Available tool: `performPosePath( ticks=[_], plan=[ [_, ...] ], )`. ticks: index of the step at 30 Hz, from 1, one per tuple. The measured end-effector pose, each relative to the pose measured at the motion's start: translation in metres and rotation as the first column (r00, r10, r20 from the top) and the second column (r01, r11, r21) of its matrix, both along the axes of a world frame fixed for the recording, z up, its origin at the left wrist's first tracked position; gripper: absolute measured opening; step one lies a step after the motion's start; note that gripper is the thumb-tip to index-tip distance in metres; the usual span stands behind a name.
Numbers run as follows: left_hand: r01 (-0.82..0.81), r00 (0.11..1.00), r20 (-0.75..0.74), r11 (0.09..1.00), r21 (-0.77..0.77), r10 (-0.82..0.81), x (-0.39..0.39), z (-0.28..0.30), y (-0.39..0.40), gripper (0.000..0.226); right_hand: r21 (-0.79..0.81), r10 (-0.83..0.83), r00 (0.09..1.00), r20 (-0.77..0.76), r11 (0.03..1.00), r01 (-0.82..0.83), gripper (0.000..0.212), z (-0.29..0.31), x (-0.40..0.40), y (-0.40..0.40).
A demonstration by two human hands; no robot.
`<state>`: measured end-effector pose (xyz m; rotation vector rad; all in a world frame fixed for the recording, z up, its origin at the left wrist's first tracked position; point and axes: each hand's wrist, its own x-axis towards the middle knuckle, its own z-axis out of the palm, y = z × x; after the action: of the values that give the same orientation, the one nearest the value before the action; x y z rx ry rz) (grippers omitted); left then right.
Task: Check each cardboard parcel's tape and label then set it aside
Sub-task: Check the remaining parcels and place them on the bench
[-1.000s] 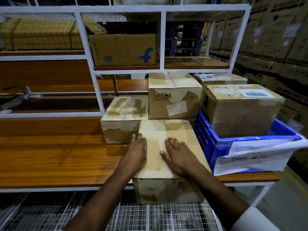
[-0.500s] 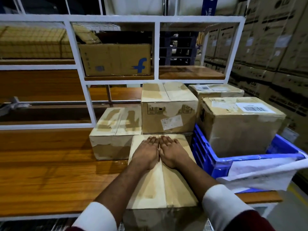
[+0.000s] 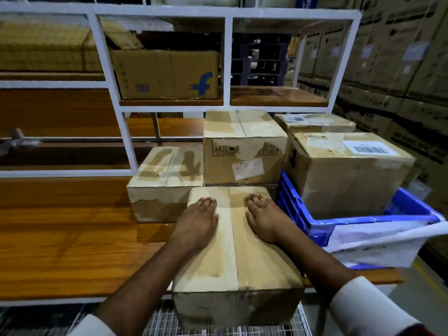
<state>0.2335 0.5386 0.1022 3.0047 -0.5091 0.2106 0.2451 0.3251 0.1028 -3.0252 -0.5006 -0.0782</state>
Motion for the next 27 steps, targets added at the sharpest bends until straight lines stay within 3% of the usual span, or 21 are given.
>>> performPosePath(
  ticks=[5, 10, 15, 21, 27],
  plan=[
    [-0.018, 1.0, 0.02, 1.0, 0.005, 0.018, -0.005, 0.007, -0.007, 0.049, 0.009, 0.002, 1.0, -0.028, 1.0, -0.002, 0.055, 0.011, -0.011, 0.003],
    [0.078, 0.994, -0.07, 0.997, -0.026, -0.08, -0.038, 0.001, -0.025, 0.051, 0.002, 0.122, 0.991, -0.051, 0.992, -0.122, 0.051, 0.001, -0.035, 0.022],
    [0.062, 0.997, -0.058, 0.998, 0.031, -0.06, -0.037, -0.002, -0.027, 0.051, -0.004, 0.077, 0.997, -0.006, 0.997, -0.077, 0.051, -0.009, -0.038, 0.026],
    [-0.054, 0.998, -0.044, 0.998, -0.018, 0.053, -0.054, 0.004, -0.01, 0.053, 0.038, -0.01, 0.999, -0.053, 0.999, 0.012, 0.054, 0.006, -0.061, 0.008],
    [-0.067, 0.997, -0.033, 0.996, -0.066, 0.065, -0.077, -0.002, 0.011, 0.053, 0.13, -0.045, 0.999, -0.009, 0.99, 0.045, 0.053, 0.001, -0.089, -0.008]
  ],
)
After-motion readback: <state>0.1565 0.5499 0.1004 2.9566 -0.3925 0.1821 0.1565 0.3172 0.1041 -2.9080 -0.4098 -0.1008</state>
